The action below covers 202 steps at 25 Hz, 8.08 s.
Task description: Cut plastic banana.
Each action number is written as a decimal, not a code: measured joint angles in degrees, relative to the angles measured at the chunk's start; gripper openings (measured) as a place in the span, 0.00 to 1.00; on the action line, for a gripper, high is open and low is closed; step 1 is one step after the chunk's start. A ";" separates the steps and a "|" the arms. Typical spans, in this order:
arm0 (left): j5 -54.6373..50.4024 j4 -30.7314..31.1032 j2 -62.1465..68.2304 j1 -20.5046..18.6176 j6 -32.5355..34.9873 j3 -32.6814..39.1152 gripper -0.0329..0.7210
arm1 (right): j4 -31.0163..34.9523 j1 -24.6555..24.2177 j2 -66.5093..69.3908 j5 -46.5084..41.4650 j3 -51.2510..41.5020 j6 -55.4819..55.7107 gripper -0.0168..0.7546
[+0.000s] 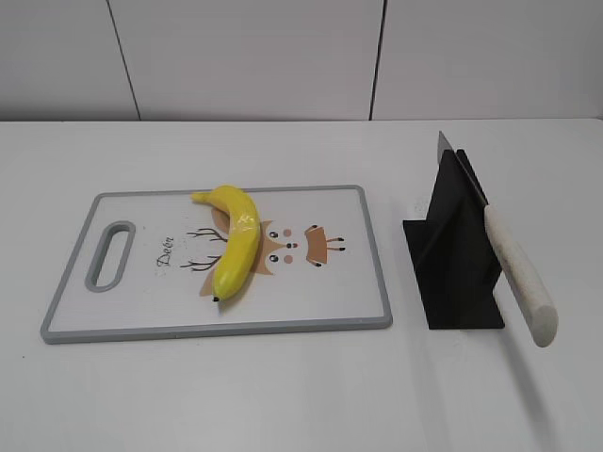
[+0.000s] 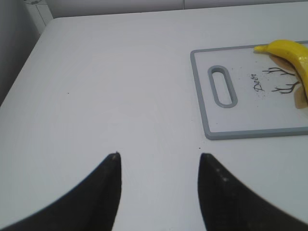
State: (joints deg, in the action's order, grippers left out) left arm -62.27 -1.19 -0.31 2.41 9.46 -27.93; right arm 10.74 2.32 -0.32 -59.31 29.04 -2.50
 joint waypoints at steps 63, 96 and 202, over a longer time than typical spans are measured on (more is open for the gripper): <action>0.02 0.00 0.00 0.00 0.00 0.00 0.68 | 2.74 5.92 40.33 6.14 13.09 -0.36 0.79; 0.02 0.00 0.00 0.00 0.00 0.00 0.68 | -2.70 22.18 90.72 0.09 29.52 16.22 0.69; 6.70 -25.04 105.71 14.59 75.21 -57.90 0.06 | 12.17 22.02 118.82 -7.47 74.07 -68.81 0.24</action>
State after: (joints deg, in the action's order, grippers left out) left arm -55.57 -26.23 105.40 17.00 84.67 -85.83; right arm 22.91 24.34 118.50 -66.78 103.11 -71.31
